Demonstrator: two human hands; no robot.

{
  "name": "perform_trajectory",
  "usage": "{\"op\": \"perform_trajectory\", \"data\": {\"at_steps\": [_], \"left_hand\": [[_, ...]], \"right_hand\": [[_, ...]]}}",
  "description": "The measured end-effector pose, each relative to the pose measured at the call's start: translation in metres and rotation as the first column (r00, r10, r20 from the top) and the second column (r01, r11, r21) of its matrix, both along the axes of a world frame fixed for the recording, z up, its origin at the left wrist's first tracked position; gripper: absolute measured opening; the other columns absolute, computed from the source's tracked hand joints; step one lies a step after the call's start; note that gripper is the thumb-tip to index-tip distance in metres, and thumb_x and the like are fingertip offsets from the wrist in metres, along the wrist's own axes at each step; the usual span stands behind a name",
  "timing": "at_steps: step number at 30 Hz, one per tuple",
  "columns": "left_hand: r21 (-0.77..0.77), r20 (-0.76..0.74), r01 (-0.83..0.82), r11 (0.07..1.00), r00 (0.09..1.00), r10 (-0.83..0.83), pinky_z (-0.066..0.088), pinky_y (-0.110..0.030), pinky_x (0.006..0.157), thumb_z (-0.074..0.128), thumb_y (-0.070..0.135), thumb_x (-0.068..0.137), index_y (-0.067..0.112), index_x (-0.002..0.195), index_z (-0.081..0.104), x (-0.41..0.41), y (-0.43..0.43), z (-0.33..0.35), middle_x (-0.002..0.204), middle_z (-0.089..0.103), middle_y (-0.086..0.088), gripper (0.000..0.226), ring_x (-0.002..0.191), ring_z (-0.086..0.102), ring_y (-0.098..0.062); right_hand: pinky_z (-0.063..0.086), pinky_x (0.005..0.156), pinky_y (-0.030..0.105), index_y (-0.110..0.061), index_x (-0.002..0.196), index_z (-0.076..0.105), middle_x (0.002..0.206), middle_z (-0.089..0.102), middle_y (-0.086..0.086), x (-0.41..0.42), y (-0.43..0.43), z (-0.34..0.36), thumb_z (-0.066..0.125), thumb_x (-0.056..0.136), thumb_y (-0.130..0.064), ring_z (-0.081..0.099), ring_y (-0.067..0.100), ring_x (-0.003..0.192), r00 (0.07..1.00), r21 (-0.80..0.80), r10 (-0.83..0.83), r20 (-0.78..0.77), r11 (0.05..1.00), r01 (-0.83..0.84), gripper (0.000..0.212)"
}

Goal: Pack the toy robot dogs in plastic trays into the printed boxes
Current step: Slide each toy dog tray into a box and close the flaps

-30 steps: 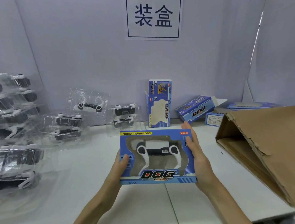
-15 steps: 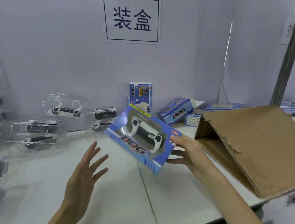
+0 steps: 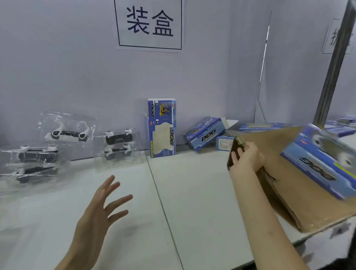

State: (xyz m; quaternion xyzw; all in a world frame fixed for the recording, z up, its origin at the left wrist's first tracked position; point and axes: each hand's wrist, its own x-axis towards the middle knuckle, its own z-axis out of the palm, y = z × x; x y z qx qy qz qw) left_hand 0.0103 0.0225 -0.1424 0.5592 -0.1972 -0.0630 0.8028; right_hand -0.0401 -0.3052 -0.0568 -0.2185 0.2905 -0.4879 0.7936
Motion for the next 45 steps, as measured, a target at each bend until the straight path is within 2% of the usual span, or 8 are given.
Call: {"op": "perform_trajectory", "data": {"at_steps": [5,7,10,14,19,32,39,45], "left_hand": [[0.438,0.206,-0.134,0.889,0.978,0.046,0.045,-0.034,0.093,0.051,0.036,0.101,0.039,0.13,0.057,-0.001,-0.008,-0.008,0.141,0.056,0.009,0.03,0.117,0.064,-0.014],[0.736,0.528,-0.388,0.555,0.842,-0.112,0.035,-0.025,0.104,0.045,0.055,0.101,0.041,0.142,0.044,-0.001,-0.008,-0.02,0.155,0.035,0.018,0.044,0.133,0.047,-0.004],[0.849,0.528,-0.474,0.233,0.773,-0.351,0.013,-0.027,0.121,0.033,0.058,0.102,0.046,0.155,0.015,-0.004,-0.012,-0.029,0.164,0.004,0.022,0.057,0.149,0.018,-0.001],[0.888,0.455,-0.43,0.163,0.77,-0.448,0.007,-0.03,0.122,0.031,0.059,0.102,0.042,0.158,0.011,0.007,-0.017,-0.029,0.167,-0.002,0.015,0.061,0.153,0.007,-0.004],[0.892,0.446,-0.438,0.109,0.815,-0.37,0.02,-0.03,0.119,0.035,0.057,0.103,0.034,0.159,0.017,0.067,-0.008,-0.008,0.168,0.007,0.009,0.063,0.151,0.022,-0.01],[0.92,0.379,-0.393,-0.004,0.889,-0.256,-0.009,-0.043,0.123,0.015,0.064,0.101,0.038,0.16,-0.002,0.152,-0.007,-0.046,0.167,-0.014,0.01,0.066,0.154,-0.015,-0.014],[0.92,0.381,-0.392,0.005,0.891,-0.248,-0.014,-0.041,0.122,0.016,0.064,0.101,0.04,0.159,-0.005,0.154,-0.007,-0.047,0.165,-0.021,0.012,0.067,0.152,-0.022,-0.011],[0.917,0.391,-0.398,0.016,0.891,-0.23,-0.014,-0.039,0.122,0.017,0.065,0.1,0.042,0.159,-0.004,0.153,-0.005,-0.046,0.164,-0.021,0.015,0.066,0.151,-0.023,-0.008]], "right_hand": [[0.053,0.071,0.025,-0.009,0.104,0.065,0.096,0.068,0.005,0.012,0.025,-0.022,0.051,0.097,-0.007,0.069,0.014,0.08,0.963,-0.231,0.149,-0.225,0.952,-0.202,0.016],[0.053,0.071,0.027,-0.014,0.091,0.066,0.086,0.07,0.004,0.019,0.04,-0.026,0.051,0.098,-0.008,0.068,0.014,0.073,0.909,-0.347,0.251,-0.333,0.864,-0.366,0.017],[0.053,0.067,0.026,-0.015,0.085,0.069,0.079,0.072,0.002,0.03,0.056,-0.029,0.052,0.098,-0.01,0.068,0.011,0.066,0.764,-0.53,0.314,-0.564,0.572,-0.626,0.022],[0.049,0.061,0.021,-0.017,0.083,0.069,0.081,0.072,0.004,0.056,0.073,-0.024,0.055,0.097,-0.009,0.065,0.01,0.064,0.652,-0.614,0.191,-0.734,0.226,-0.757,0.021],[0.049,0.072,0.024,-0.023,0.095,0.069,0.092,0.069,-0.004,0.116,0.082,-0.021,0.068,0.092,-0.021,0.066,0.014,0.082,0.63,-0.63,-0.02,-0.777,0.004,-0.777,0.004],[0.026,0.116,0.048,-0.027,0.157,0.021,0.165,0.017,0.003,0.312,0.111,0.012,0.076,0.077,-0.056,0.023,0.024,0.149,0.683,-0.414,-0.363,-0.634,-0.587,-0.696,0.102],[0.046,0.097,0.04,-0.034,0.145,0.046,0.134,0.062,-0.004,0.368,0.129,0.002,0.057,0.096,-0.033,0.054,0.025,0.124,0.662,-0.231,-0.452,-0.599,-0.694,-0.682,0.05],[0.038,0.074,0.033,-0.038,0.137,0.051,0.124,0.067,-0.005,0.317,0.12,0.029,0.052,0.101,-0.032,0.06,0.028,0.112,0.711,-0.265,-0.472,-0.521,-0.702,-0.661,0.037]]}}
